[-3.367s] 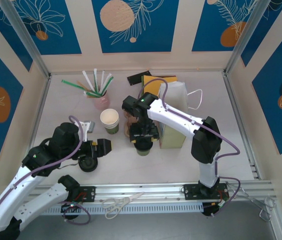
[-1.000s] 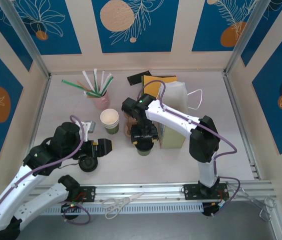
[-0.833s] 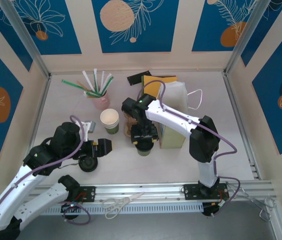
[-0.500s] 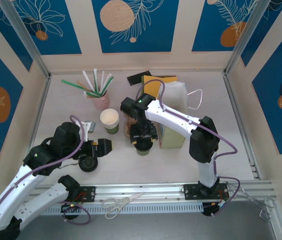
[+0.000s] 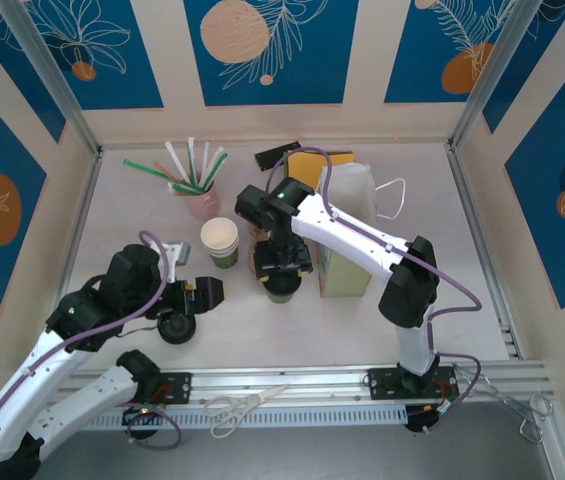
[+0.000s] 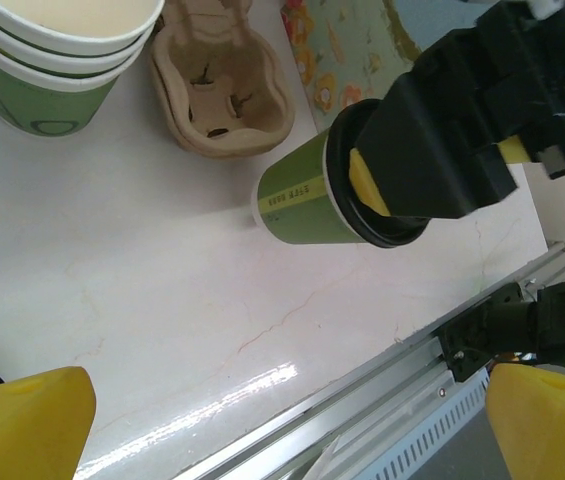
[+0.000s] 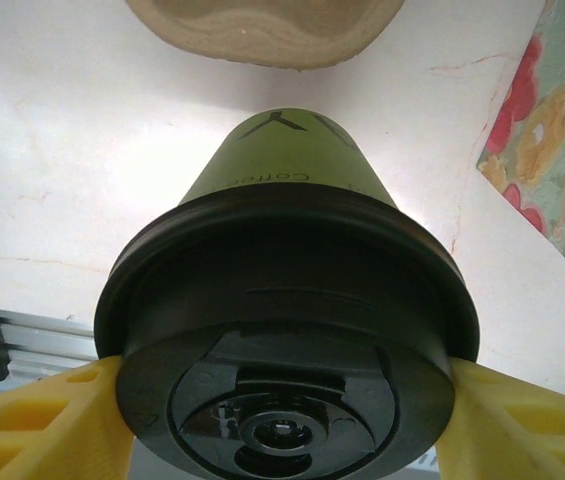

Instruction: Pack the takeout coffee

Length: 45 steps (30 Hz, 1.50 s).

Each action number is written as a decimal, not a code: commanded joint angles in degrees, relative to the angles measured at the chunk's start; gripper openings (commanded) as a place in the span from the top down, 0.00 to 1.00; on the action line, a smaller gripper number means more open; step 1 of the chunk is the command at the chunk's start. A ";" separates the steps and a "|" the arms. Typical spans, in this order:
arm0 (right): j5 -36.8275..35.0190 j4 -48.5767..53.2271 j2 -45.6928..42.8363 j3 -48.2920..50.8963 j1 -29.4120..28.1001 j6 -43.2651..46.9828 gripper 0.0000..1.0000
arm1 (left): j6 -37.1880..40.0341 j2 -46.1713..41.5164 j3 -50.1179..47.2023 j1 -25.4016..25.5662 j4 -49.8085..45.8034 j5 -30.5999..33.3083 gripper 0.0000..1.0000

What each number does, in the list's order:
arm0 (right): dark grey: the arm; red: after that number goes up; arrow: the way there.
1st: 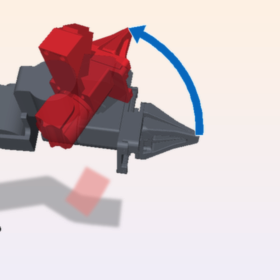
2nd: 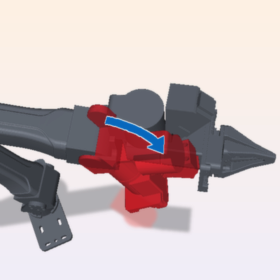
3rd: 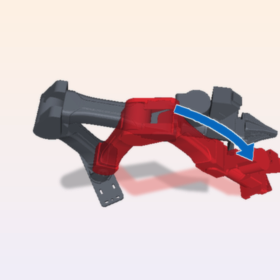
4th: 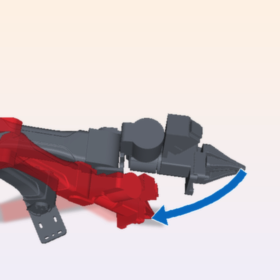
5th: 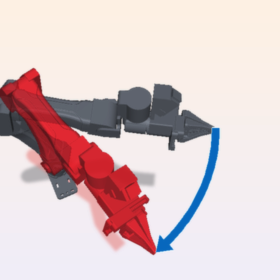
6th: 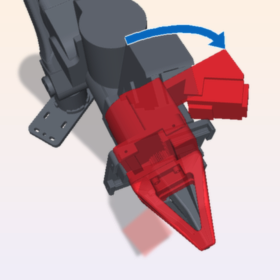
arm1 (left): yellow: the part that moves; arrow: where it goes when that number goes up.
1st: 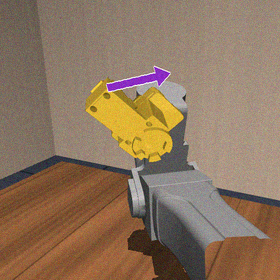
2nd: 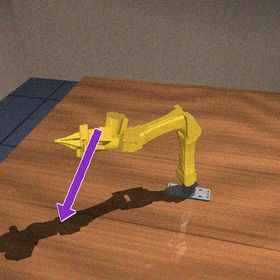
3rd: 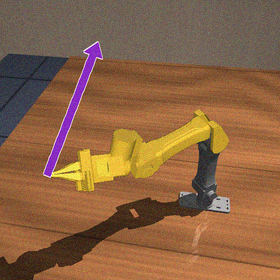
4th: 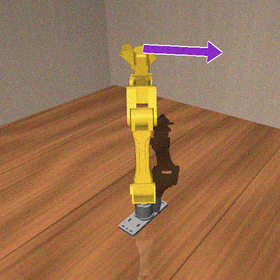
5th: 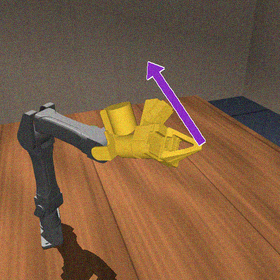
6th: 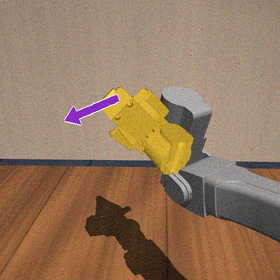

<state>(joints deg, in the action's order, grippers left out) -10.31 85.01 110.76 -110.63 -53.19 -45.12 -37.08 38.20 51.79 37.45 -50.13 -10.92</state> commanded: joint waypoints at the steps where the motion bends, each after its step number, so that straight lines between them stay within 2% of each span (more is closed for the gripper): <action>1: -0.77 5.04 -2.82 -3.44 -0.65 -0.82 0.31 | -0.23 -0.67 0.94 0.52 -0.18 1.91 0.00; 17: -3.59 16.55 -4.94 -19.26 -1.38 0.13 0.33 | 0.24 -0.39 1.82 0.53 1.33 1.74 0.00; 30: -2.47 16.50 -11.87 -17.12 -0.35 -0.93 0.34 | 1.45 1.17 3.21 0.54 1.79 1.34 0.00; 45: 0.61 16.43 -24.34 -11.83 5.66 0.83 0.34 | 1.89 2.67 3.84 0.56 2.62 1.58 0.00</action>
<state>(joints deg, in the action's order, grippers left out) -11.68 92.82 88.51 -123.35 -48.36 -45.04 -36.93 40.62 53.39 37.45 -48.80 -10.00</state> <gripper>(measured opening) 0.659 0.998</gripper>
